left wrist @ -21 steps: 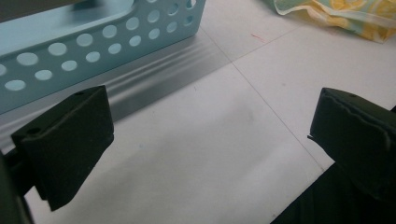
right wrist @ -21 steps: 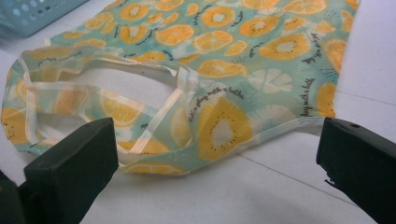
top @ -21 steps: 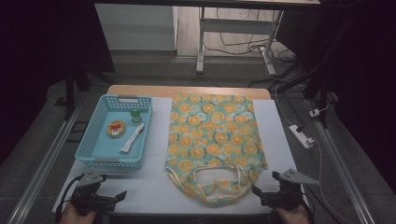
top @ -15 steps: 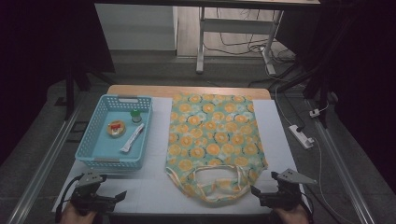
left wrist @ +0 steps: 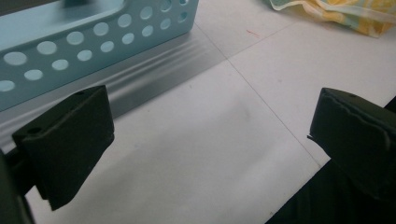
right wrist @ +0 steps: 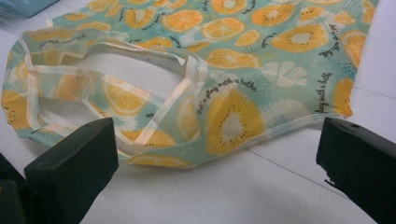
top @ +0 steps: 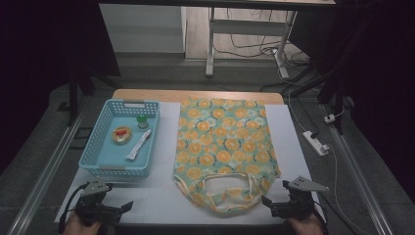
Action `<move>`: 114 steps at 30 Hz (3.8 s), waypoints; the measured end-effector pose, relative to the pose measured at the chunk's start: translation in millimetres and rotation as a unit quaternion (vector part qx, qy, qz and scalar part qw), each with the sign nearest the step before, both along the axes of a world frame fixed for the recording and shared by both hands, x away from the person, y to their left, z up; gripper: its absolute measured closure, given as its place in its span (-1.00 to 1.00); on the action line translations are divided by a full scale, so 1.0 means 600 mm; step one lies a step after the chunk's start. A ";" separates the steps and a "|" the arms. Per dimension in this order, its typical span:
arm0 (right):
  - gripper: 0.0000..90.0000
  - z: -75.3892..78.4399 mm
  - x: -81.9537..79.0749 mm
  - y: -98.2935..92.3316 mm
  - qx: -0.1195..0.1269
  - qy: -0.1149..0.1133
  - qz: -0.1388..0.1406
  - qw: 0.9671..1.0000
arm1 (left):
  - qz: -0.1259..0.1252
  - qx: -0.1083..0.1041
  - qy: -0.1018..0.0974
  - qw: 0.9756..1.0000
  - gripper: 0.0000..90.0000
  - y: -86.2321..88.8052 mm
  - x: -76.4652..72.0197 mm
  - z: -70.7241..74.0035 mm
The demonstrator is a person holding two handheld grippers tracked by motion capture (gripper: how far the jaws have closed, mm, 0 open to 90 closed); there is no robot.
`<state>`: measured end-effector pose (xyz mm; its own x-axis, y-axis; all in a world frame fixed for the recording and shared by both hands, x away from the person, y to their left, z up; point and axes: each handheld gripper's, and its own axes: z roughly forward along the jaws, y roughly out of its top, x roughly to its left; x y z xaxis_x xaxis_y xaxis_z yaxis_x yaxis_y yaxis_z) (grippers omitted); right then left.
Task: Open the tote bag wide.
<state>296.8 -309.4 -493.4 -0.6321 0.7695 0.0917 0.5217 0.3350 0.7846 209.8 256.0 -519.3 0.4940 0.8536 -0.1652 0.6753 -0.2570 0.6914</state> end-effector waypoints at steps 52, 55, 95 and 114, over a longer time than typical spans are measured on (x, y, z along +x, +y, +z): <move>-1.00 0.005 -0.021 0.123 -0.042 0.024 0.134 0.990 | 0.003 -0.004 0.012 1.000 -1.00 0.001 0.004 -0.002; -1.00 0.005 -0.023 0.130 -0.043 0.023 0.139 0.989 | 0.004 -0.004 0.012 1.000 -1.00 0.001 0.004 -0.002; 0.94 -0.030 -0.028 0.185 -0.122 0.079 0.273 0.951 | 0.003 0.001 0.015 1.000 -0.99 -0.001 0.005 -0.003; 0.98 0.028 0.026 0.180 -0.059 0.061 0.248 0.965 | 0.005 -0.001 0.016 1.000 -0.98 0.000 0.006 -0.003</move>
